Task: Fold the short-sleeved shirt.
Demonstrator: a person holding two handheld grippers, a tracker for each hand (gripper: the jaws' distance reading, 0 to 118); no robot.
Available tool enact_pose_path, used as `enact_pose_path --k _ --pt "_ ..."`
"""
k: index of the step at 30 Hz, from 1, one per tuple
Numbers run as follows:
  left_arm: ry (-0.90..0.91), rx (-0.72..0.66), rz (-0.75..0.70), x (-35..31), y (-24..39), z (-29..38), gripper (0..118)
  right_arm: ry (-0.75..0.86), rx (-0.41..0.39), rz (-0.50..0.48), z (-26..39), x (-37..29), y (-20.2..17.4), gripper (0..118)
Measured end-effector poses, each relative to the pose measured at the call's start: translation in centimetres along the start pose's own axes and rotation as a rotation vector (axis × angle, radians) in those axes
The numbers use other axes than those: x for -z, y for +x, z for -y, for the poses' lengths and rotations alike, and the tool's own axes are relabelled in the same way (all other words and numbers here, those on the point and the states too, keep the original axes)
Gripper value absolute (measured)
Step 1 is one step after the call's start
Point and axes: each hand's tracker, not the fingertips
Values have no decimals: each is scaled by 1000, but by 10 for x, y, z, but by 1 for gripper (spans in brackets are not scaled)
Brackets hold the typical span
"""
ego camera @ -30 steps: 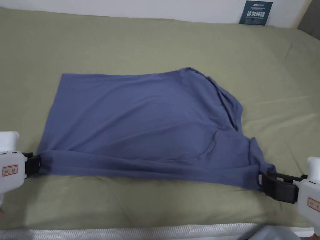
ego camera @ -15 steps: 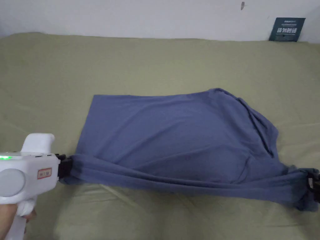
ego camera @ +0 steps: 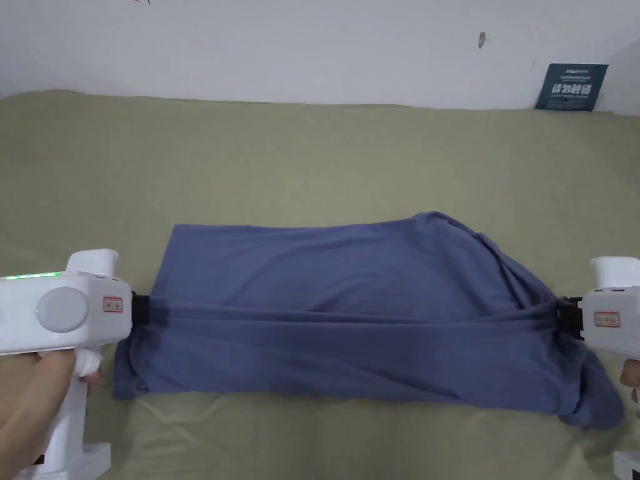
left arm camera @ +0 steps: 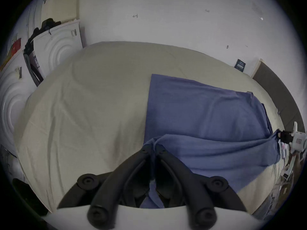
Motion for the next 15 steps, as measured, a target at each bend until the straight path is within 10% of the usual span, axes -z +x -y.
enact_pose_path --k 8,9,10,12,15 --pt "-36 -13 -3 18 1 6 10 -49 36 -4 6 13 6 22" --pt "-26 -6 -4 12 1 7 26 -48 39 -1 9 7 8 58" --pt "-16 8 -11 7 1 8 73 -47 45 -8 13 2 12 114" --pt "48 44 -46 -11 -1 15 118 24 71 -29 14 -23 19 106" --pt "56 79 -68 -38 -3 24 113 42 98 -33 37 -41 28 98"
